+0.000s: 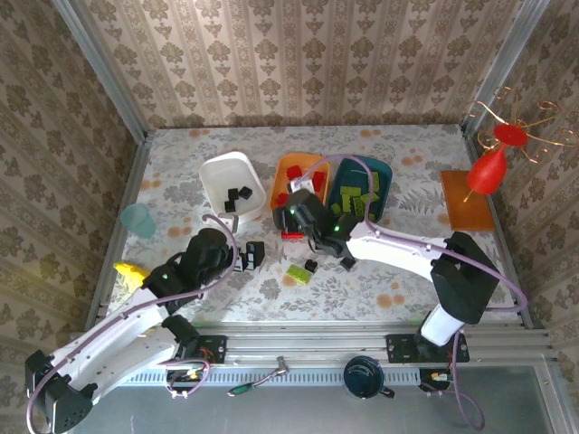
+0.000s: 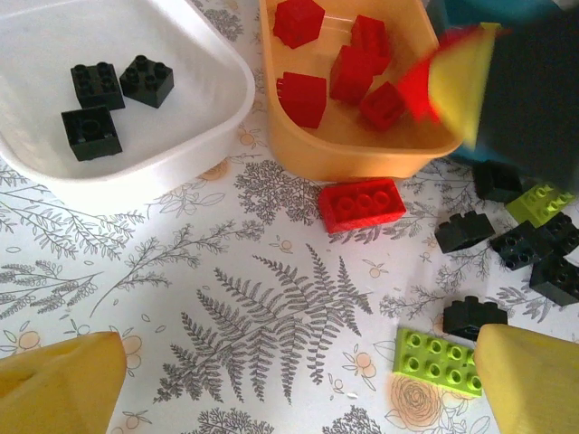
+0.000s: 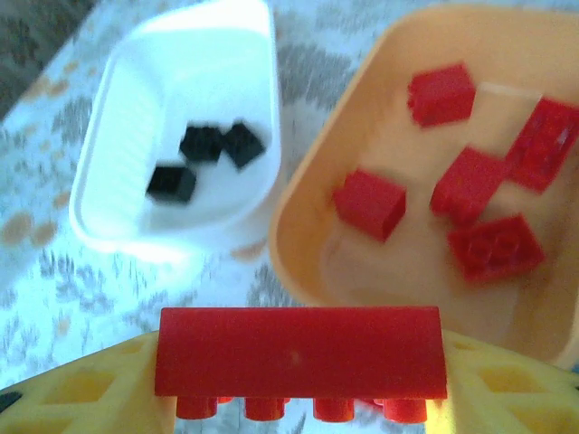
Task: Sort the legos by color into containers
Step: Pick up the lego from the center of the table, then place the lego in the container, then pick up the lego from the bottom-center of the table.
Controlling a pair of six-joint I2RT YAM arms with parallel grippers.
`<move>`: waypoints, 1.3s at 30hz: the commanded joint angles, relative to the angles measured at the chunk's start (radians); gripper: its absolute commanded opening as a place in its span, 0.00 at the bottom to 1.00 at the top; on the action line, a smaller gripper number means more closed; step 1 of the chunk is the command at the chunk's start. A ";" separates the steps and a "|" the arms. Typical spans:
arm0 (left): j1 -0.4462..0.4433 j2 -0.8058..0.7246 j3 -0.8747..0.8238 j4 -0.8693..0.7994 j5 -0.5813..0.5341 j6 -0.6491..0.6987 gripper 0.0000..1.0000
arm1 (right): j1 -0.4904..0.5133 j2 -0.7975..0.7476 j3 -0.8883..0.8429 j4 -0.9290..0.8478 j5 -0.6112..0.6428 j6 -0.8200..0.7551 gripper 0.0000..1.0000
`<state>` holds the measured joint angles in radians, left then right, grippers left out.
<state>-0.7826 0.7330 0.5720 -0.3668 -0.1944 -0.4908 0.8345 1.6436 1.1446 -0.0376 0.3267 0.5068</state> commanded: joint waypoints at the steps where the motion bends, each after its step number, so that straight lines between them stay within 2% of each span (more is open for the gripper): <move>1: 0.007 -0.005 -0.003 0.012 0.021 -0.021 0.99 | -0.081 0.086 0.070 -0.069 -0.067 -0.020 0.47; 6: 0.005 0.005 -0.006 0.005 0.040 -0.026 0.99 | -0.135 0.222 0.226 -0.135 -0.087 -0.039 0.52; 7: 0.003 0.013 -0.006 0.003 0.042 -0.030 0.99 | -0.143 0.250 0.268 -0.158 -0.093 -0.043 0.57; 10: -0.001 0.031 -0.006 0.009 0.053 -0.033 0.99 | -0.156 0.303 0.368 -0.218 -0.106 -0.051 0.81; 13: -0.007 0.050 -0.009 0.021 0.057 -0.037 1.00 | -0.157 0.280 0.396 -0.223 -0.106 -0.060 0.90; 18: -0.021 0.082 -0.012 0.044 0.066 -0.037 1.00 | -0.152 0.157 0.309 -0.189 -0.113 -0.065 0.93; 22: -0.039 0.125 -0.014 0.089 0.070 -0.033 1.00 | -0.133 0.019 0.152 -0.148 -0.111 -0.054 0.94; 29: -0.127 0.358 0.006 0.281 0.002 -0.034 0.99 | -0.120 -0.214 -0.161 -0.052 -0.119 0.021 0.94; 34: -0.170 0.487 0.074 0.311 -0.041 -0.020 0.95 | -0.109 -0.280 -0.216 -0.193 -0.155 0.034 0.94; 39: -0.179 0.442 0.055 0.292 -0.078 -0.021 0.96 | -0.046 -0.277 -0.313 -0.225 -0.208 0.002 0.88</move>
<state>-0.9546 1.2163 0.6098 -0.0929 -0.2211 -0.5129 0.7547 1.3769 0.8783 -0.1970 0.1703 0.5194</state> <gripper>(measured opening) 0.955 0.880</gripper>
